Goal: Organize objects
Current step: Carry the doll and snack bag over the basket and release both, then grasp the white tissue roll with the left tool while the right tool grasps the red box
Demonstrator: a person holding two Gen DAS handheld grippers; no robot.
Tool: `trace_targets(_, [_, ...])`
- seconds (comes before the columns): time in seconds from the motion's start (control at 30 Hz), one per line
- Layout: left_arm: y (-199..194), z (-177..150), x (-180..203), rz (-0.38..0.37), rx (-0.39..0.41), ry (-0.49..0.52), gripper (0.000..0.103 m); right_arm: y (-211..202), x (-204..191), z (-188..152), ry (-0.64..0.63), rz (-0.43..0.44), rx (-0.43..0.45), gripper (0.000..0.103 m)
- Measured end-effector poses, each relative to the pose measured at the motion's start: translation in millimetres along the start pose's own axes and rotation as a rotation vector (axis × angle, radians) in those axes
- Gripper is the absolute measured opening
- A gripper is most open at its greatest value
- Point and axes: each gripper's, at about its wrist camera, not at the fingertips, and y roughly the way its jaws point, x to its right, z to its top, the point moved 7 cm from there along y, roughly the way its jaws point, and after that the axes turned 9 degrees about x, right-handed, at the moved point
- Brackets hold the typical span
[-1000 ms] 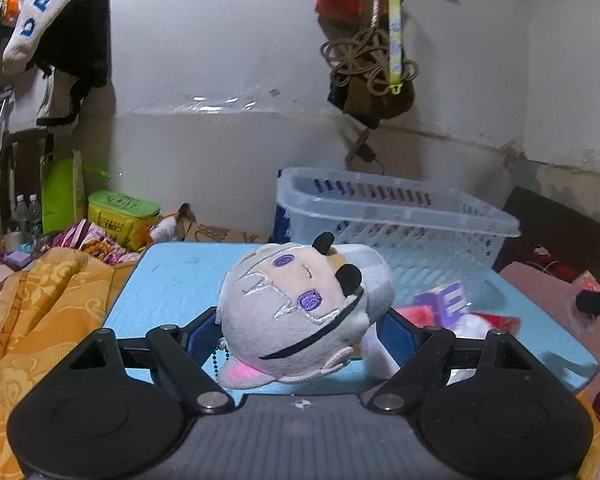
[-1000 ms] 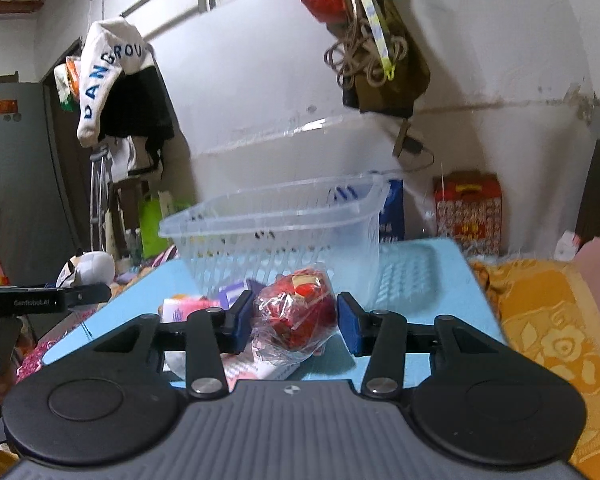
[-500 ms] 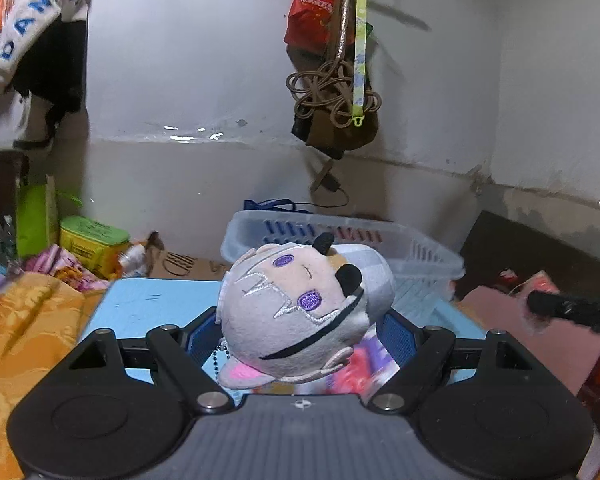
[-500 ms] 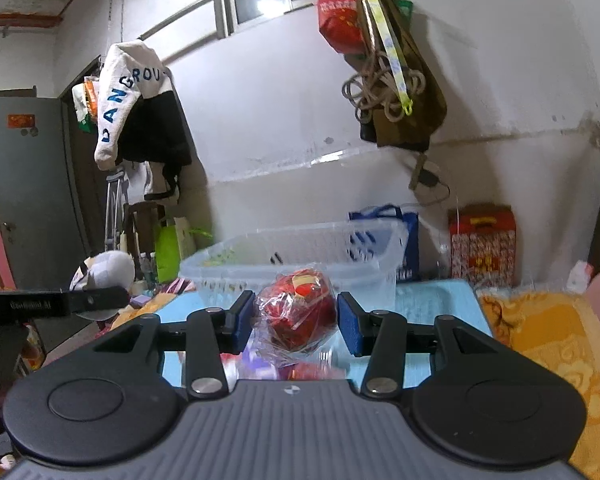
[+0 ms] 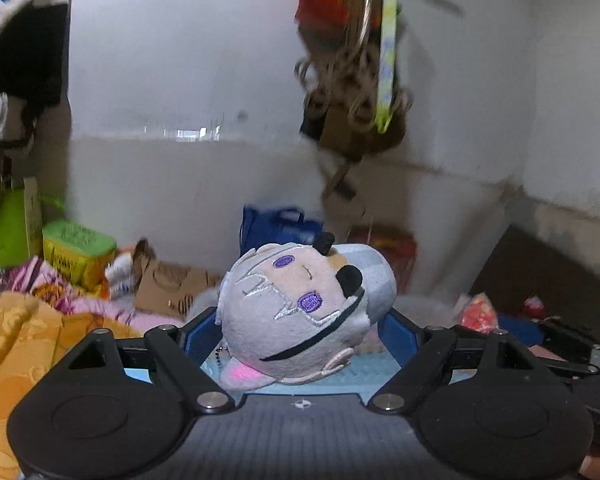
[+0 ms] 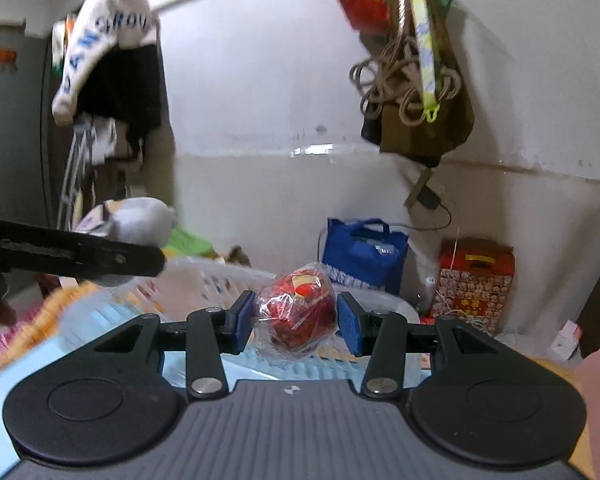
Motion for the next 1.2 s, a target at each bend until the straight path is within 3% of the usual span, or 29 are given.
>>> trace_targets(0.1, [27.7,-15.1,-2.8,0.032,-0.057,0.0,0.09,14.9,5.9,-8.2,0.0,0.004,-0.046,0.05])
trace_targets(0.13, [33.4,-18.2,-4.2,0.039,-0.068,-0.003,0.091,14.4,5.2,-8.5,-0.009,0.004,-0.053,0.058])
trace_targets(0.23, [34.1,-14.1,-8.6,0.108,-0.038,0.042,0.101,0.0,2.3,0.7,-0.058,-0.044,0.016,0.103])
trace_targets(0.3, [25.3,-11.6,-4.2,0.139,-0.009,0.104,0.103,-16.7,-2.9,7.8,-0.08,-0.043,0.079,0.103])
trace_targets(0.37, [12.7,-9.5,-2.1,0.144,0.007,0.12,0.103,-30.1,-7.0,13.3,-0.061,-0.028,0.072,0.103])
trace_targets(0.5, [-27.4,-2.9,1.1,0.089,0.047,0.108,0.103,-77.7,-15.1,11.2,0.018,0.0,0.099,0.103])
trace_targets(0.63, [-73.1,-20.9,-4.5,0.069,0.067,0.118,0.103,-119.4,-17.3,-26.8,0.089,0.002,0.075,0.103])
trace_targets(0.73, [-96.6,-55.7,-13.1,0.034,0.046,0.09,0.103,-134.8,-14.8,-65.6,0.165,0.013,-0.028,0.103])
trace_targets(0.83, [-104.9,-90.2,-15.5,-0.002,-0.022,0.099,0.102,-144.9,-10.9,-85.4,0.151,-0.006,-0.066,0.103])
trace_targets(0.93, [-105.3,-109.8,-11.9,-0.022,-0.086,0.073,0.1,-136.6,-2.5,-84.9,0.142,-0.069,-0.088,0.103])
trace_targets(1.03, [-109.2,-115.6,4.3,-0.078,-0.102,0.087,0.096,-128.3,2.7,-86.3,0.254,-0.038,-0.131,0.102])
trace_targets(1.07, [-109.5,-118.2,11.0,-0.091,-0.102,0.109,0.096,-126.3,3.0,-87.8,0.28,-0.03,-0.147,0.098])
trace_targets(1.2, [-99.1,-133.9,30.6,-0.118,-0.13,0.185,0.087,-114.7,-1.2,-96.2,0.306,-0.014,-0.19,0.093])
